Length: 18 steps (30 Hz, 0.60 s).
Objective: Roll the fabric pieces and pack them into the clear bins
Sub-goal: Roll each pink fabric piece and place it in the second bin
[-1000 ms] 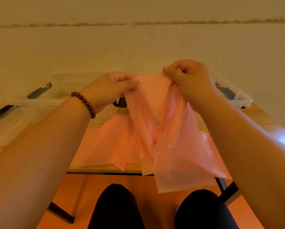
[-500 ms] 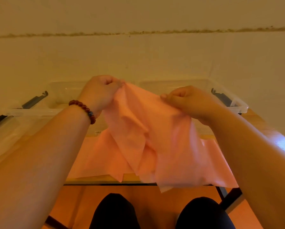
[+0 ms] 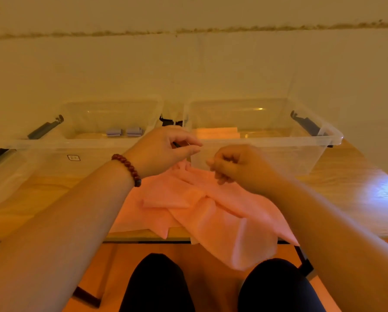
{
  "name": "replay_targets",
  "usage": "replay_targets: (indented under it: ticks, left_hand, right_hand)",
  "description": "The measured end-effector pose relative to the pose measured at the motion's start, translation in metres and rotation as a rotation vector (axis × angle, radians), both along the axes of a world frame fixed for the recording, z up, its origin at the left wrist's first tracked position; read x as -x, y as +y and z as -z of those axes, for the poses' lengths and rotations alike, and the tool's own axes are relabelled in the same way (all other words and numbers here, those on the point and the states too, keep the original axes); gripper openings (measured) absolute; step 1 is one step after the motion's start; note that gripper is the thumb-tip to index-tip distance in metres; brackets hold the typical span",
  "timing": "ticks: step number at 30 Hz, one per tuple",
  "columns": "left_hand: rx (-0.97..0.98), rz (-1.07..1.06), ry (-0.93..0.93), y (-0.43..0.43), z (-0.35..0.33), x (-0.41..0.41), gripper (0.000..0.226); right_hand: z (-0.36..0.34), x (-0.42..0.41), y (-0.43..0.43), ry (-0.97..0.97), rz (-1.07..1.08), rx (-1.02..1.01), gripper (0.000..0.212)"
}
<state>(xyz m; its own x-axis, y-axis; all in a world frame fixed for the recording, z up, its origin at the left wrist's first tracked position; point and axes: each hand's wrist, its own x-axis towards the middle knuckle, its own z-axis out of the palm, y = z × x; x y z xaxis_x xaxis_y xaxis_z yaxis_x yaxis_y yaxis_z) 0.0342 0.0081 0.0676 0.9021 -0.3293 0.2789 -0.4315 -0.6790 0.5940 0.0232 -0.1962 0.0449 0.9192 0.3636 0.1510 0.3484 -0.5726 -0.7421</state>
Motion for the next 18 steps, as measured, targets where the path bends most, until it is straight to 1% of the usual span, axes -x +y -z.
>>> replay_targets:
  ticks: [2,3,4,5,6,7,8,9,11,12,13,14,16,18]
  left_hand:
    - [-0.01,0.04,0.082,0.004,0.008,0.008,0.012]
    - [-0.06,0.068,0.153,0.005,0.011,0.011,0.011]
    - [-0.135,0.111,0.251,0.006,0.016,0.013,0.016]
    - [-0.249,0.161,0.369,0.006,0.02,0.016,0.028]
    - [-0.404,0.207,0.479,0.006,0.027,0.018,0.044]
    - [-0.559,0.245,0.542,0.005,0.034,0.021,0.058]
    - [-0.661,0.261,0.525,0.005,0.043,0.024,0.065]
    - [-0.679,0.252,0.458,0.006,0.052,0.026,0.063]
    - [-0.554,0.189,0.313,0.011,0.062,0.029,0.038]
    - [-0.463,0.139,0.284,0.014,0.064,0.03,0.025]
    - [-0.37,0.08,0.287,0.017,0.063,0.031,0.017]
    - [-0.29,0.022,0.297,0.02,0.061,0.031,0.014]
    - [-0.205,-0.061,0.281,0.022,0.053,0.031,0.013]
    - [-0.118,-0.1,0.286,0.022,0.044,0.029,0.021]
  right_hand:
    - [0.016,0.006,-0.002,0.101,-0.049,0.143,0.023]
    - [0.024,0.008,-0.002,0.147,-0.068,0.2,0.022]
    - [0.031,0.009,-0.002,0.179,-0.088,0.232,0.022]
    - [0.037,0.01,-0.001,0.192,-0.104,0.244,0.023]
    - [0.042,0.011,-0.001,0.193,-0.112,0.247,0.023]
    - [0.044,0.013,0.0,0.19,-0.112,0.244,0.023]
    - [0.046,0.015,-0.001,0.19,-0.105,0.234,0.022]
    - [0.047,0.016,-0.002,0.191,-0.094,0.216,0.021]
    - [0.049,0.017,-0.004,0.194,-0.069,0.169,0.017]
    - [0.05,0.017,-0.004,0.189,-0.065,0.157,0.016]
    - [0.051,0.017,-0.004,0.179,-0.06,0.15,0.016]
    - [0.052,0.017,-0.003,0.168,-0.052,0.142,0.017]
    - [0.052,0.02,-0.001,0.152,-0.033,0.098,0.02]
    - [0.049,0.023,0.002,0.156,-0.041,0.018,0.02]
